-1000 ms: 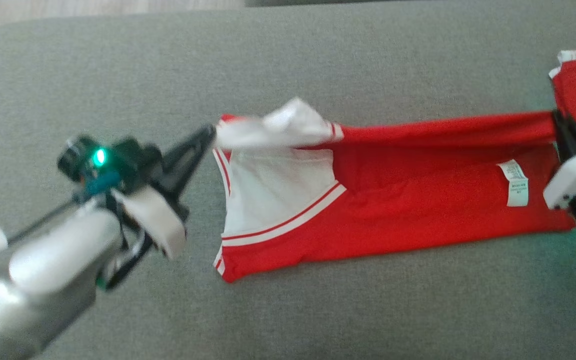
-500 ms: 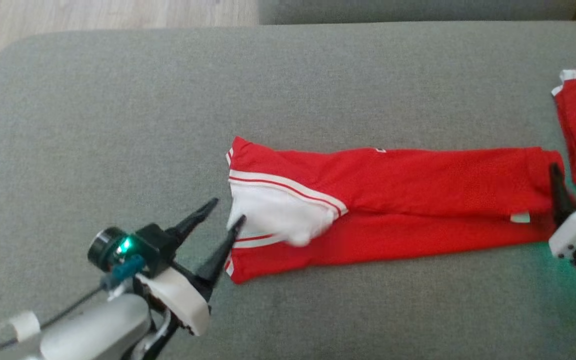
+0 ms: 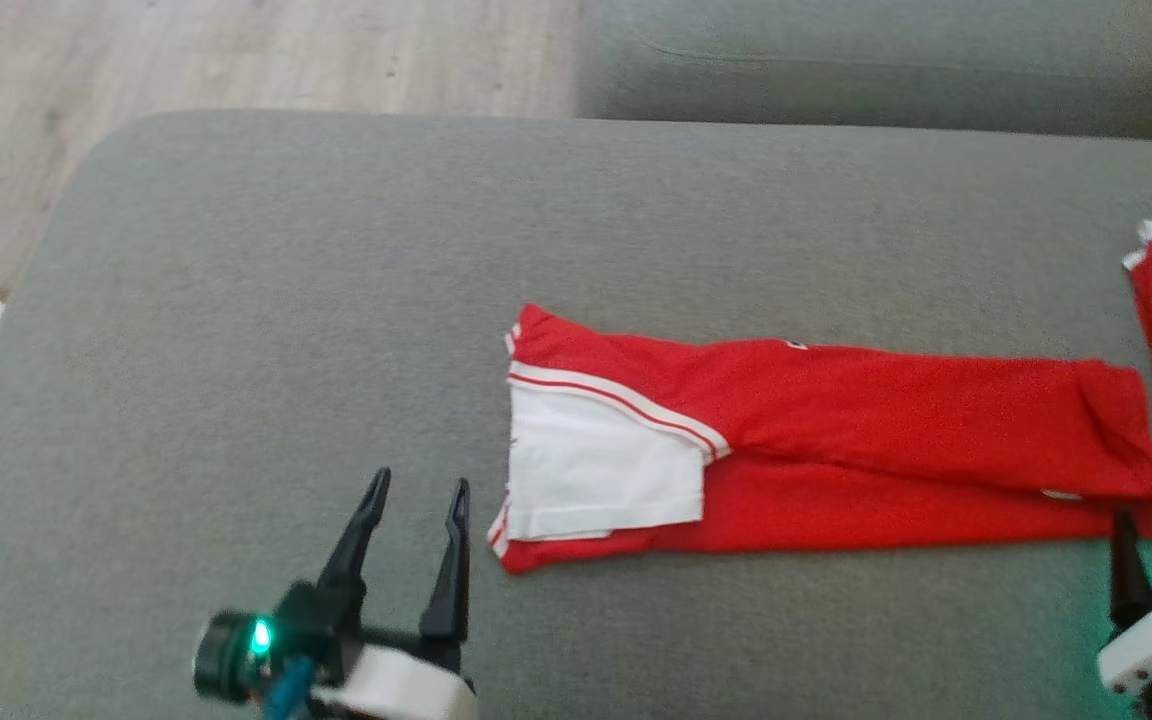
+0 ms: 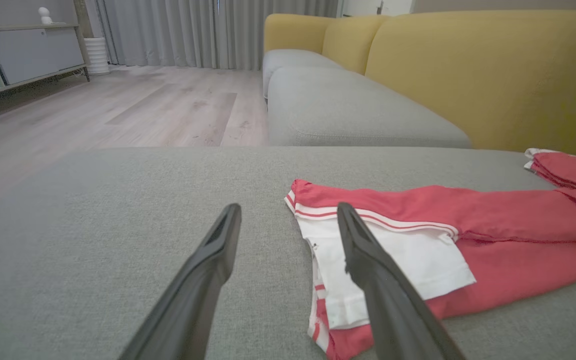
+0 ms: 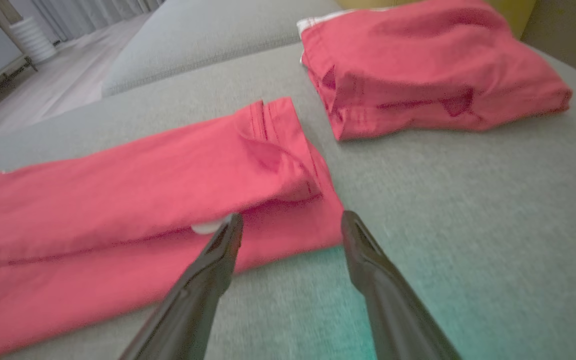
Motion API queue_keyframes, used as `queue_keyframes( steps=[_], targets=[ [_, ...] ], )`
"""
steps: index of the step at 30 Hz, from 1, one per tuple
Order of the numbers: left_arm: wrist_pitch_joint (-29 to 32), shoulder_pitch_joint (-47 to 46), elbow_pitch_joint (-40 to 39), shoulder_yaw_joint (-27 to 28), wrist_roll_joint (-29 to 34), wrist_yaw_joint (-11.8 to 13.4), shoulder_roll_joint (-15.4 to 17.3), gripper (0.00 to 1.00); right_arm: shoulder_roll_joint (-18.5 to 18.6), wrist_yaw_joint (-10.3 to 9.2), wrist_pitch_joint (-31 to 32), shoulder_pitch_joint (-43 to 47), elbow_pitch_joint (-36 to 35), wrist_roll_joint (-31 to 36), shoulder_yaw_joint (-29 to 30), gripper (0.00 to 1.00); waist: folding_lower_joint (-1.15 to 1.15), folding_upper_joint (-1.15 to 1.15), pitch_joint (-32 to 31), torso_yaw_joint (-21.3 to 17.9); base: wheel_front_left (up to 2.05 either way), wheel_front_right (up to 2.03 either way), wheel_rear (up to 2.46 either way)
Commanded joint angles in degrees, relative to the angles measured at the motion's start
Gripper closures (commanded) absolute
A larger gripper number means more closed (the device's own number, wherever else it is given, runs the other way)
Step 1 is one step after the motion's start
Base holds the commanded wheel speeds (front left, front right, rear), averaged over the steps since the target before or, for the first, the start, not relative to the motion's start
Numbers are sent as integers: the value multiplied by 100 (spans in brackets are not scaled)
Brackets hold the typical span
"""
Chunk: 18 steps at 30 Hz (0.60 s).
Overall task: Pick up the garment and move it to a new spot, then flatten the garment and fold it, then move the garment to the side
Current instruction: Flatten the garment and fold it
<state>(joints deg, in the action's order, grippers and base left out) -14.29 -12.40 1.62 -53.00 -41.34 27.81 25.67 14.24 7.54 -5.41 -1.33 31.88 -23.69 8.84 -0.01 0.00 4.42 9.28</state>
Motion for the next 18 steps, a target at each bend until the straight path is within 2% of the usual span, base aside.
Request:
queue_keyframes(
  steps=[1, 6, 10, 13, 18],
  targets=[
    [-69, 75, -235, 438, 242, 23, -58, 0, 68, -5, 50, -94, -312, 65, 68, 0, 1, 0, -62, 224, 0, 0, 0],
    [-70, 761, -443, 1002, 1016, -192, -605, 0, -41, -5, 362, -147, -528, 256, 658, 0, 1, 0, -123, 635, 0, 0, 0],
    [-70, 1165, -469, 1252, 1509, -437, -952, 0, 24, -5, 585, -308, -306, 758, 1365, 0, 1, 0, -135, 904, 0, 0, 0],
    [-70, 1335, -413, 1380, 1779, -634, -1130, 0, -1, -5, 783, -437, -49, 1217, 1892, 0, 1, 0, -120, 1020, 0, 0, 0],
    [-71, 1458, -331, 1637, 2103, -887, -1319, 0, -112, -5, 1306, -558, 327, 1575, 2104, 0, 1, 0, -93, 1060, 0, 0, 0]
  ],
)
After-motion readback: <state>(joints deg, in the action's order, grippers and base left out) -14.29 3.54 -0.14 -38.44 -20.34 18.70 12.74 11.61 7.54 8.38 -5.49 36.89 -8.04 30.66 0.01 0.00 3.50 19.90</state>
